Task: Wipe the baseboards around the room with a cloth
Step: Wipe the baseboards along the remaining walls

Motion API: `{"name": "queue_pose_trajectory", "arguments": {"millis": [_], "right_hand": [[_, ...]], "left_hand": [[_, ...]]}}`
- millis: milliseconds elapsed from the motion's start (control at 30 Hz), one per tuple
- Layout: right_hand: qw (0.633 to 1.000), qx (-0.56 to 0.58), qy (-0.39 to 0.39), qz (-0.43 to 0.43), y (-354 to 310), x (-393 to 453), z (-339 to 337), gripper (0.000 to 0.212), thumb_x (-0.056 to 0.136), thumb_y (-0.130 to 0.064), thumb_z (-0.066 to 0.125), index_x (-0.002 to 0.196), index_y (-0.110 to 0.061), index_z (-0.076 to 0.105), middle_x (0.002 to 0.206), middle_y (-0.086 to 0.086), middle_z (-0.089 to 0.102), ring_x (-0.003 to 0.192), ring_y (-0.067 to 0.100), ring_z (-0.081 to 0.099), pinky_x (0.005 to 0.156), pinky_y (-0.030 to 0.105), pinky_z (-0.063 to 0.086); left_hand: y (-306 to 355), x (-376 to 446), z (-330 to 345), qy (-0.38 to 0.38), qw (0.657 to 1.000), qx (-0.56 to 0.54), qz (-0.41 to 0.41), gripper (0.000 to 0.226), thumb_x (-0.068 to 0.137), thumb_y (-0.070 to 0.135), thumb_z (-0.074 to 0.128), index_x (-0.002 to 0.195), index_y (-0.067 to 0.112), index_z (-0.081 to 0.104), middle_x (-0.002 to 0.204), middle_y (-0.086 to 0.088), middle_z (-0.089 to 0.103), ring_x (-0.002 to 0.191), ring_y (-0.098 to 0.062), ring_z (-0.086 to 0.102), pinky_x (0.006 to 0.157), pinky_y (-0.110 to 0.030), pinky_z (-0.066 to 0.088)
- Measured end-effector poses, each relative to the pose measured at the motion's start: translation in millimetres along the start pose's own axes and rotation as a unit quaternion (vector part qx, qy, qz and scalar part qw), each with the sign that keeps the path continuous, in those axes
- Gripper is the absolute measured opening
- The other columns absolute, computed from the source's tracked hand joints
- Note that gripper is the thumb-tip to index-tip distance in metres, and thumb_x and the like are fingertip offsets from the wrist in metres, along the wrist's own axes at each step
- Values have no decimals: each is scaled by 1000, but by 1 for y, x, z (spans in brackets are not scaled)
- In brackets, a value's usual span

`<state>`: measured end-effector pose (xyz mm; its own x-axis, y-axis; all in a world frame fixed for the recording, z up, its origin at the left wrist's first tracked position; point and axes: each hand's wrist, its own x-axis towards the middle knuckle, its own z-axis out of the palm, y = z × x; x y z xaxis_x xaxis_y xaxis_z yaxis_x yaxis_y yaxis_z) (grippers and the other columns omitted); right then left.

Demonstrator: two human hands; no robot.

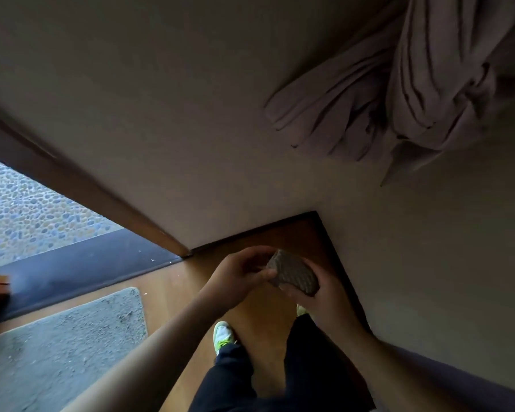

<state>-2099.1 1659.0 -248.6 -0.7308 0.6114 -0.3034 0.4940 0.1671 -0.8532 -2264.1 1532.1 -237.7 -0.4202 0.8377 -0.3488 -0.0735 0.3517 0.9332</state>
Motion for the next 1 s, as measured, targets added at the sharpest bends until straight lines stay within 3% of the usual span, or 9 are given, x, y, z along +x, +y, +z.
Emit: {"name": "queue_pose_trajectory", "arguments": {"millis": [67, 167, 300, 400, 467, 600, 700, 767, 1000], "right_hand": [[1000, -6, -3, -20, 14, 21, -12, 76, 68, -79, 64, 127, -30, 61, 116, -15, 66, 106, 2, 62, 89, 35, 54], [1000, 8, -12, -25, 28, 56, -32, 75, 69, -73, 66, 126, -25, 61, 114, -10, 67, 104, 5, 63, 88, 37, 54], [999, 8, -36, -21, 41, 94, -55, 67, 68, -61, 69, 124, -25, 60, 111, -11, 66, 100, -1, 62, 82, 19, 54], [999, 9, -31, -17, 60, 118, -55, 48, 76, -42, 76, 118, -26, 61, 108, -10, 67, 98, -4, 62, 79, 13, 50], [1000, 11, -20, -8, 82, 132, -46, 50, 77, -41, 75, 121, -21, 62, 110, -7, 67, 100, 0, 63, 81, 14, 50], [1000, -5, 10, 6, 137, 157, -17, 59, 77, -50, 72, 127, -20, 60, 112, -10, 66, 101, -3, 62, 79, 11, 50], [998, -7, 48, 29, 185, 170, 7, 57, 77, -53, 71, 125, -25, 60, 108, -15, 65, 97, -8, 61, 74, 8, 49], [997, -15, 70, 42, 222, 179, 22, 53, 79, -54, 70, 123, -27, 59, 106, -17, 64, 94, -10, 60, 70, 5, 48], [988, -50, 129, 72, 373, 241, 72, 47, 81, -48, 73, 121, -28, 59, 99, -19, 61, 84, -9, 60, 59, 11, 47]], "left_hand": [[-3, 20, 12, 27, 1000, -2, -3, 36, 80, 46, 71, 106, 68, 60, 111, 25, 69, 104, 1, 66, 85, -14, 52], [-5, 53, 33, 71, 997, -8, -5, 35, 86, 36, 73, 109, 60, 61, 110, 25, 69, 103, 3, 66, 85, -12, 51], [-14, 91, 49, 116, 993, -9, 8, 35, 88, 30, 74, 115, 49, 61, 112, 21, 69, 108, 3, 63, 87, -15, 52], [-38, 112, 51, 151, 987, 38, 24, 34, 90, 37, 70, 116, 55, 57, 120, 21, 65, 113, 3, 60, 88, -19, 54], [-68, 124, 46, 182, 977, 107, 32, 28, 93, 44, 63, 117, 56, 55, 125, 20, 61, 112, 1, 60, 88, -23, 54], [-152, 142, 27, 165, 915, 367, -9, 46, 98, 44, 53, 141, 30, 47, 143, 3, 51, 110, -19, 62, 82, -31, 52], [-213, 151, 15, 143, 898, 416, -31, 34, 100, 36, 50, 131, 23, 56, 117, -3, 67, 82, -24, 69, 61, -31, 51], [-255, 158, 14, 137, 894, 424, -42, 35, 100, 34, 49, 133, 24, 55, 109, -2, 70, 73, -22, 68, 56, -29, 48], [-411, 205, 32, 113, 879, 456, -79, 44, 101, 41, 45, 144, 32, 45, 134, 4, 59, 103, -18, 66, 83, -31, 51]]}}
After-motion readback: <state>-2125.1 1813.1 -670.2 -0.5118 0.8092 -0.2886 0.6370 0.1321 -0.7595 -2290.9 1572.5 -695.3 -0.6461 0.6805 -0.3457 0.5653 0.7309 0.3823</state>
